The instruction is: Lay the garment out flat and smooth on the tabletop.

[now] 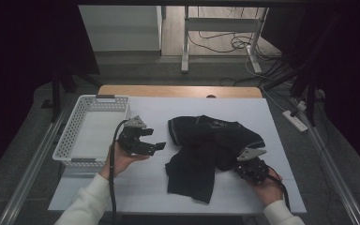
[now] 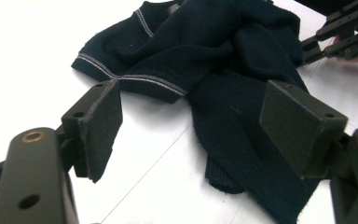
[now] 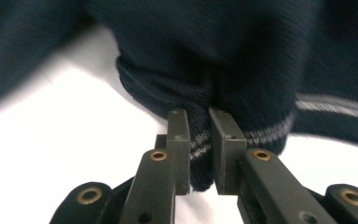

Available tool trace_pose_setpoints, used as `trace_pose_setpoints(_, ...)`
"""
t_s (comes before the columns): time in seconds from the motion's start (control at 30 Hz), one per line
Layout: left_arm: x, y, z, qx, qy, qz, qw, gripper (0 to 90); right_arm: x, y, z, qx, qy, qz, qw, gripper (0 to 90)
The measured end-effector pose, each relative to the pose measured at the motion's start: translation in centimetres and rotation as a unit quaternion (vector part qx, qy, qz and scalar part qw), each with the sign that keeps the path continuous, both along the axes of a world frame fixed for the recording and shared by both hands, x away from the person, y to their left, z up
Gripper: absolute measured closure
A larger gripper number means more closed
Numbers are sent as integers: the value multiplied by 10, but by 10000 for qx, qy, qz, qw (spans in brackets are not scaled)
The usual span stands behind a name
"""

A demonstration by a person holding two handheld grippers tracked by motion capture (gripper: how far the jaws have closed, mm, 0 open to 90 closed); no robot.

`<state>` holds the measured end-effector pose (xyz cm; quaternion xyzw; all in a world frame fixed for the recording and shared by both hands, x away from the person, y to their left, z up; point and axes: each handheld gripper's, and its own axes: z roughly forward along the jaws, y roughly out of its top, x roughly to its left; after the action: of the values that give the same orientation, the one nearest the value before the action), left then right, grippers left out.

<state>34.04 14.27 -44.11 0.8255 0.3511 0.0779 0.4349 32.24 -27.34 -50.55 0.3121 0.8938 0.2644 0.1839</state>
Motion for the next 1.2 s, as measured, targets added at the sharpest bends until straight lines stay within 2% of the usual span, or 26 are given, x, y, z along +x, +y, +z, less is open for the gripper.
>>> trace_pose_setpoints(0.1,0,1,0,11,3,6,10000,217,3,-19,3,104,41,-233,9997,790)
trace_pose_setpoints(0.17,0,1,0,14,-1,1,10000,217,5,-30,5,170,-13,-401,9990,791)
trace_pose_setpoints(0.43,0,4,2,-15,-17,35,10000,218,8,-53,12,97,-124,-738,9972,792)
trace_pose_setpoints(0.63,-1,7,4,-43,-45,66,10000,218,16,-78,12,151,-156,-1228,9922,793)
trace_pose_setpoints(0.77,-2,9,5,-66,-70,84,9999,218,20,-95,10,305,-97,-1495,9882,792)
trace_pose_setpoints(0.9,-2,9,5,-68,-68,84,9999,218,18,-96,10,600,-2,-1447,9877,748)
trace_pose_setpoints(0.97,-2,9,5,-57,-63,77,9999,218,16,-93,14,800,124,-1346,9876,590)
trace_pose_setpoints(1.0,-1,8,5,-55,-59,79,9999,218,12,-90,18,925,63,-1317,9869,518)
trace_pose_setpoints(1.07,-1,9,5,-60,-52,82,9999,218,4,-85,30,1113,-116,-1205,9864,446)
trace_pose_setpoints(1.13,-1,8,4,-56,-46,89,9999,218,-6,-78,43,1287,-379,-1096,9849,390)
trace_pose_setpoints(1.2,-1,8,4,-59,-44,90,9999,218,-14,-67,53,1477,-505,-860,9840,360)
